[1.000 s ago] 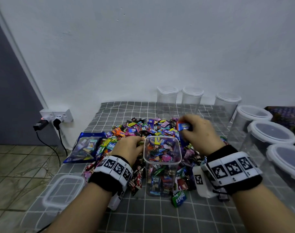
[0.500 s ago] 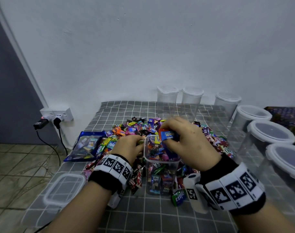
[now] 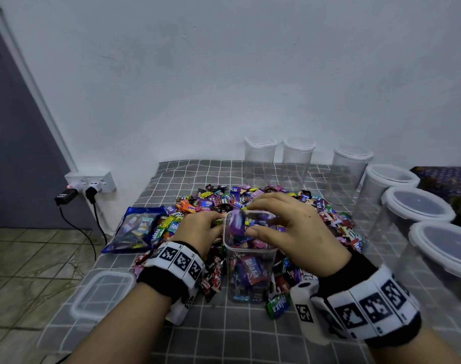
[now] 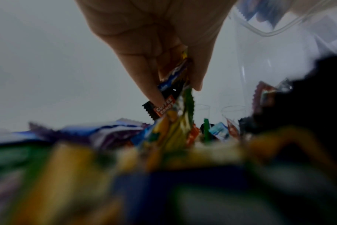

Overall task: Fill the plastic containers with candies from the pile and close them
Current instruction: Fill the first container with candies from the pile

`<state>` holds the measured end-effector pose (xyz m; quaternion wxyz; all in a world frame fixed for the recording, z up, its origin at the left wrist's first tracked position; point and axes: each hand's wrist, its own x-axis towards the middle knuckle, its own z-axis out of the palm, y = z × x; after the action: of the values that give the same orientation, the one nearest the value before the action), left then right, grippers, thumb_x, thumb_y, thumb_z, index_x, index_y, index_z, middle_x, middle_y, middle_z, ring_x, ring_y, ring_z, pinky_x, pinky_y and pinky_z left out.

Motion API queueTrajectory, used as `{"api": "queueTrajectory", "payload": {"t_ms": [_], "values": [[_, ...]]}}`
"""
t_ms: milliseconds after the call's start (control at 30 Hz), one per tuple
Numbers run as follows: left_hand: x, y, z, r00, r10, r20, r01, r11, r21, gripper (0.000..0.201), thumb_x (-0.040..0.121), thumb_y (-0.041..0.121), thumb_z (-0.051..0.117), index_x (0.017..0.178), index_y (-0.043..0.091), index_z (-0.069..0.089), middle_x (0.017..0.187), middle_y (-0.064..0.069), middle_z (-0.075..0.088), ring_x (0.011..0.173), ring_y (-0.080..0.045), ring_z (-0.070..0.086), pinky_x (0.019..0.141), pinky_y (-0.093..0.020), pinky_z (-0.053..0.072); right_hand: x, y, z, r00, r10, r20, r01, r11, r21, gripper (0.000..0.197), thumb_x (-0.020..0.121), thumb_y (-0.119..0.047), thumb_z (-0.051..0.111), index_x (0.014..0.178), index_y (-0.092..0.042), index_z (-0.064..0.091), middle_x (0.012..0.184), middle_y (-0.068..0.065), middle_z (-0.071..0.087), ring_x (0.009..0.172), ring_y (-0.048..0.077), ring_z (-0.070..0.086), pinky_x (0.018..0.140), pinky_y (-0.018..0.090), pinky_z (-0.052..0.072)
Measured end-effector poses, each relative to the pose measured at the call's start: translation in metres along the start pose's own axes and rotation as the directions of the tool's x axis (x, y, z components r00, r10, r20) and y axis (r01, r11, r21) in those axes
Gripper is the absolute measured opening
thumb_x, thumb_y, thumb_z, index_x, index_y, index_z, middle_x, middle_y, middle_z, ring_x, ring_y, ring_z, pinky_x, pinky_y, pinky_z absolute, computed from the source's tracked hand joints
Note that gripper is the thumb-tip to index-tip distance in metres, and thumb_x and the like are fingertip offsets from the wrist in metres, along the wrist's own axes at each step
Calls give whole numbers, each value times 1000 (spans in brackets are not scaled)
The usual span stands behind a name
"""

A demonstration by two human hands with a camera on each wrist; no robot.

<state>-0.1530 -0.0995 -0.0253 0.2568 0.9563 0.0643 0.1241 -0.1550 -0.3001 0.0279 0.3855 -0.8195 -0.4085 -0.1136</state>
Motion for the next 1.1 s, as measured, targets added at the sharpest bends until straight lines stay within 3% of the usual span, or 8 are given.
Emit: {"api": "queueTrajectory", "payload": {"t_ms": [133,200,333,467,600,733,867,1100], "values": [[-2,-2,-2,999,-4,-35,2,999,-55,21,88,29,63,104,17,70,96,-2,70,91,-19,62,78,-27,46,-7,3,1,996,94,5,-94,992,82,67,65,-67,56,122,-31,57,115,-27,49,109,-20,41,92,2,31],[-2,-1,-6,998,-19,-63,13,995,-101,24,88,26,64,108,14,70,100,-4,70,94,-20,62,83,-30,48,-11,7,1,973,213,84,-224,962,153,89,58,-70,65,136,-38,38,129,-25,43,118,-16,37,100,8,29],[3,3,-18,993,-27,-112,3,978,-209,26,86,24,65,109,12,69,98,-6,70,94,-22,63,87,-35,50,-19,17,6,882,332,334,-429,860,278,104,62,-48,80,137,-47,7,121,-39,34,109,-22,38,94,3,33],[4,19,-40,985,-22,-169,-50,911,-409,23,83,21,68,106,16,70,85,4,67,80,-12,62,77,-26,51,-26,30,22,866,374,331,-479,810,339,100,57,-45,86,139,-28,30,130,-12,51,113,2,55,101,34,45],[-1,40,-55,986,25,-166,-126,766,-631,15,78,16,72,87,29,70,75,11,68,73,-8,63,72,-25,51,-26,30,20,858,396,327,-495,807,323,91,57,-46,81,133,-25,36,131,-10,50,115,5,53,100,31,45],[-13,58,-54,987,126,-95,-156,681,-715,12,78,8,71,89,11,71,73,-2,66,64,-3,60,62,-16,49,-26,31,21,863,387,324,-483,819,309,92,59,-47,84,134,-27,35,129,-13,49,114,5,54,99,34,46],[-18,59,-44,973,232,-21,-192,750,-633,19,71,28,77,84,16,72,78,-10,67,72,-20,62,75,-39,52,-27,29,20,870,386,307,-475,825,307,83,67,-33,82,135,-25,34,128,-13,48,113,-4,49,86,9,44],[-27,59,-37,958,282,-53,-277,862,-424,22,77,22,76,98,19,73,81,14,68,82,-3,63,81,-31,51,-26,27,20,886,363,289,-447,833,327,77,68,-30,82,131,-28,38,119,-18,52,105,-7,53,83,8,44]]}}
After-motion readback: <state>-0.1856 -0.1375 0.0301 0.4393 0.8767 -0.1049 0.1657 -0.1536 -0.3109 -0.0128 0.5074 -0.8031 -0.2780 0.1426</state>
